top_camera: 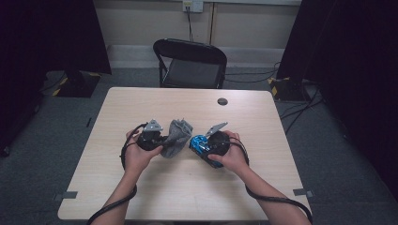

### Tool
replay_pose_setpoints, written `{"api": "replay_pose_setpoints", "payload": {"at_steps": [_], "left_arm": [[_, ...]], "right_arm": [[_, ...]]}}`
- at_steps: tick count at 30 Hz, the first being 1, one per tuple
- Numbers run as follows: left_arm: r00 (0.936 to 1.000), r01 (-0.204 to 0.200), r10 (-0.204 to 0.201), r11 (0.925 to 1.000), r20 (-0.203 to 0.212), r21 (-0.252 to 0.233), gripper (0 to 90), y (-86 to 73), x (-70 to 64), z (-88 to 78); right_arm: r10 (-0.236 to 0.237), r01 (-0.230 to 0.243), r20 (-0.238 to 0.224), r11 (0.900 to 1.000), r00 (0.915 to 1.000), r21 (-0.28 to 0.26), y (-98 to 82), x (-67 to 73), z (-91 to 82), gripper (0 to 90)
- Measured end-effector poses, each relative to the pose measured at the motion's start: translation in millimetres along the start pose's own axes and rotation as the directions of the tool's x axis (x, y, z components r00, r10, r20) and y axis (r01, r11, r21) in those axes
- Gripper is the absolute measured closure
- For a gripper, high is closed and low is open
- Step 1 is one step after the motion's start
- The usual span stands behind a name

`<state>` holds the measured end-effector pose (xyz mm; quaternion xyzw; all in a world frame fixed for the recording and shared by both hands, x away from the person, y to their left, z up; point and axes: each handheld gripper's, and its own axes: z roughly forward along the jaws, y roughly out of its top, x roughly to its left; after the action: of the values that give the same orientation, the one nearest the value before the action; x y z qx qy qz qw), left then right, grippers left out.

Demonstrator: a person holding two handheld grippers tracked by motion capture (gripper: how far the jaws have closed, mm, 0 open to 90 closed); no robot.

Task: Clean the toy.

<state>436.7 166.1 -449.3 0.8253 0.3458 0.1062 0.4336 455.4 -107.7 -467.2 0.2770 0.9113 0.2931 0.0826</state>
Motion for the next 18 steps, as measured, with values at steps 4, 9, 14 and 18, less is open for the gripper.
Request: {"api": "replay_pose_setpoints", "payload": {"at_steps": [4,9,14,18], "left_arm": [[1.0000,-0.001,0.001,0.9996,0.001,0.027,72.7,-7.4,0.2,3.0],[1.0000,0.000,0.000,0.9987,0.002,0.051,72.8,-16.0,1.0,5.0],[1.0000,0.003,-0.004,0.9979,0.007,0.065,72.8,-23.7,-0.2,8.3],[0.9999,0.004,-0.005,0.9976,0.011,0.070,72.6,-25.5,-1.1,10.4]], "right_arm": [[0.010,-0.010,-0.005,1.000,0.9999,0.000,-5.6,-0.4,7.8,27.1],[0.004,-0.004,-0.013,1.000,0.9999,-0.002,-7.6,-1.1,9.0,26.8],[-0.013,0.012,-0.009,1.000,0.9999,-0.029,-14.3,0.6,14.6,26.1],[-0.010,0.009,-0.006,1.000,0.9999,-0.023,-15.2,0.9,16.1,25.5]]}}
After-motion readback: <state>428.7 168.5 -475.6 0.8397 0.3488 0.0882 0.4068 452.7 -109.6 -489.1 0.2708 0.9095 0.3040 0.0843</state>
